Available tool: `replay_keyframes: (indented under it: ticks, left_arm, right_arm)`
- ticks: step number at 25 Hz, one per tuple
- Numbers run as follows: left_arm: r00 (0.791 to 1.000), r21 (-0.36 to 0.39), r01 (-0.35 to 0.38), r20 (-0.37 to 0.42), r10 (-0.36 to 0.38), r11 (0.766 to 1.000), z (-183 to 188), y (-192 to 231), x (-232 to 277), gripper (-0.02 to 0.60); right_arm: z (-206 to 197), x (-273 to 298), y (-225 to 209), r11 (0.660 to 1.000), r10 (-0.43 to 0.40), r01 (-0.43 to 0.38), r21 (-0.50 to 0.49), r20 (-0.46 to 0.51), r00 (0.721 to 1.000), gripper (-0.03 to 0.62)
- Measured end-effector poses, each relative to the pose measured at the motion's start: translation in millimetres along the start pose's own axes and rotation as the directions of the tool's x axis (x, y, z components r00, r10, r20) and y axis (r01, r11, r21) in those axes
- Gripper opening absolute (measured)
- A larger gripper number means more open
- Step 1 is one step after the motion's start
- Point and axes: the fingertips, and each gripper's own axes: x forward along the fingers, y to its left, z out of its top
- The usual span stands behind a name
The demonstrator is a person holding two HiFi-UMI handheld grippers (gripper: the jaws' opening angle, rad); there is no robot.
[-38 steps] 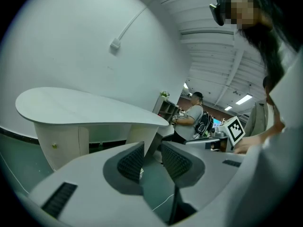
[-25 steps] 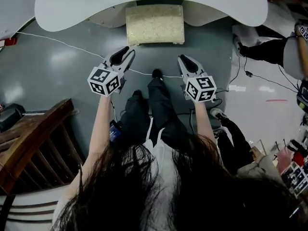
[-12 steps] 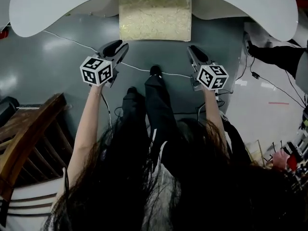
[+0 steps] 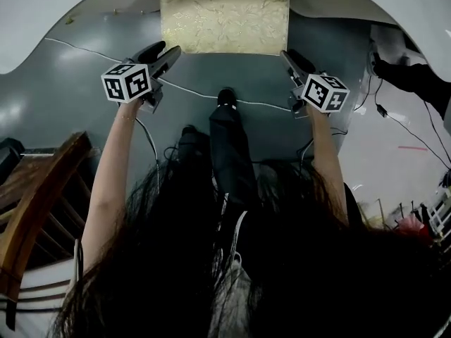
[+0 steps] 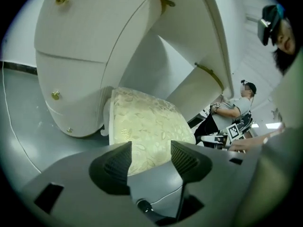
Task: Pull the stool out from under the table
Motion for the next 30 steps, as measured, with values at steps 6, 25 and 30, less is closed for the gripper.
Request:
replay_keyframes:
  ticks: [6, 25, 30]
  left_arm:
    - [0.999, -0.148, -0.048, -0.010, 0.047, 0.988, -15.5, 41.0, 16.9, 0.342]
    - [0.992, -0.367, 0.124, 0.035, -0.119, 0.922, -20.9, 43.9, 39.7, 0.385]
    - [0.993, -0.379, 0.085, 0.112, -0.045, 0.922, -20.6, 44.3, 34.0, 0.382]
  right_arm:
    - [-5.7, 15.6, -21.0, 0.987, 0.025, -0.027, 0.161, 0.013, 1.000, 0.255]
    - [-9.4, 34.6, -12.5, 0.930, 0.166, -0.156, 0.333, 0.000, 0.986, 0.262]
    - [-13.0, 31.2, -11.3, 0.932, 0.131, -0.131, 0.337, 0.024, 0.991, 0.253]
